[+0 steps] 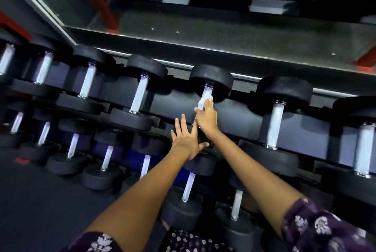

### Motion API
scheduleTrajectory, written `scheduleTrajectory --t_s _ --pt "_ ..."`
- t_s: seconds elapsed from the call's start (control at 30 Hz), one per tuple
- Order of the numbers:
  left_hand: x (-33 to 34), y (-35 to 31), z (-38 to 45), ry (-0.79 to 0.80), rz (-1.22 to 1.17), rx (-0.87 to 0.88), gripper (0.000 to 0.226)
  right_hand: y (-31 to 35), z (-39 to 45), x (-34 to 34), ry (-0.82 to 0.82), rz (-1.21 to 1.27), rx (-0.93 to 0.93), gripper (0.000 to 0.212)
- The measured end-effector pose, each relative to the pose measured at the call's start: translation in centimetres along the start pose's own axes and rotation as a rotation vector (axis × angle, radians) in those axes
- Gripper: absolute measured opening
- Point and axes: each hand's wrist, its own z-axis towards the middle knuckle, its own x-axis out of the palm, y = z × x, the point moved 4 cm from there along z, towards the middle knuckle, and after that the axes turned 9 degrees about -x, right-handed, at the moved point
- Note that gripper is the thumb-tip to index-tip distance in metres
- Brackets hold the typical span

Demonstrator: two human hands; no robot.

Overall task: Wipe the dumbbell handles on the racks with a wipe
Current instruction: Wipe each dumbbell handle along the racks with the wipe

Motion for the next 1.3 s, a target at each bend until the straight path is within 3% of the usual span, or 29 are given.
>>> scheduleTrajectory --t_s 0.1,0.2,0.3,0.37,0.43,0.5,0.63,0.8,0.87,0.97,1.03,1.13,1.2,1.3 --pt "-0.1 -0.1 0.0 0.006 0.014 0.001 0.09 -0.3 3.4 -0.4 -0.067 0.214 0.262 0.045" --pt "-0.1 -0.1 -0.1 0.012 0.024 -0.005 0.09 -0.4 3.3 -1.5 -0.102 0.468 0.31 0.006" --pt "-0.1 -0.2 0.1 0.014 0.036 0.003 0.089 -0.1 2.3 -3.1 -0.066 0.687 0.299 0.025" --pt "-0.3 -0.2 0.1 0.012 0.028 0.005 0.089 0.1 3.2 -3.6 -0.098 0.913 0.378 0.025" --pt "-0.2 0.0 0.1 0.023 0.026 0.003 0.088 -0.1 4.4 -3.4 -0.128 1.042 0.461 0.037" --pt "-0.1 0.1 0.2 0.036 0.033 0.0 0.089 -0.5 3.8 -2.5 -0.125 1.014 0.46 0.042" --pt "-0.1 0.0 0.2 0.036 0.03 0.017 0.089 -2.0 1.8 -3.2 0.047 0.948 0.483 0.038" --pt "-0.1 0.1 0.4 0.038 0.018 0.01 0.088 -0.9 4.3 -3.4 -0.017 1.164 0.439 0.042" --pt "0.0 0.2 0.4 0.044 0.021 0.005 0.088 -0.5 3.3 -2.6 0.072 1.111 0.425 0.03" --pt "-0.2 0.0 0.4 0.05 0.031 0.009 0.088 -2.1 2.4 -3.4 0.213 0.927 0.457 0.046" --pt "-0.3 -0.1 0.5 0.046 0.035 0.012 0.088 -3.2 3.3 -4.3 0.159 0.962 0.469 0.052" --pt "-0.2 0.1 0.5 0.053 0.027 0.007 0.088 -3.1 4.5 -3.1 0.025 1.06 0.493 0.034" --pt "-0.2 0.2 0.6 0.062 0.028 0.003 0.088 -3.3 3.9 -1.5 0.086 0.926 0.522 0.038" --pt "-0.2 0.0 0.6 0.066 0.037 0.01 0.089 -5.0 2.3 -1.6 0.341 0.738 0.57 0.051"
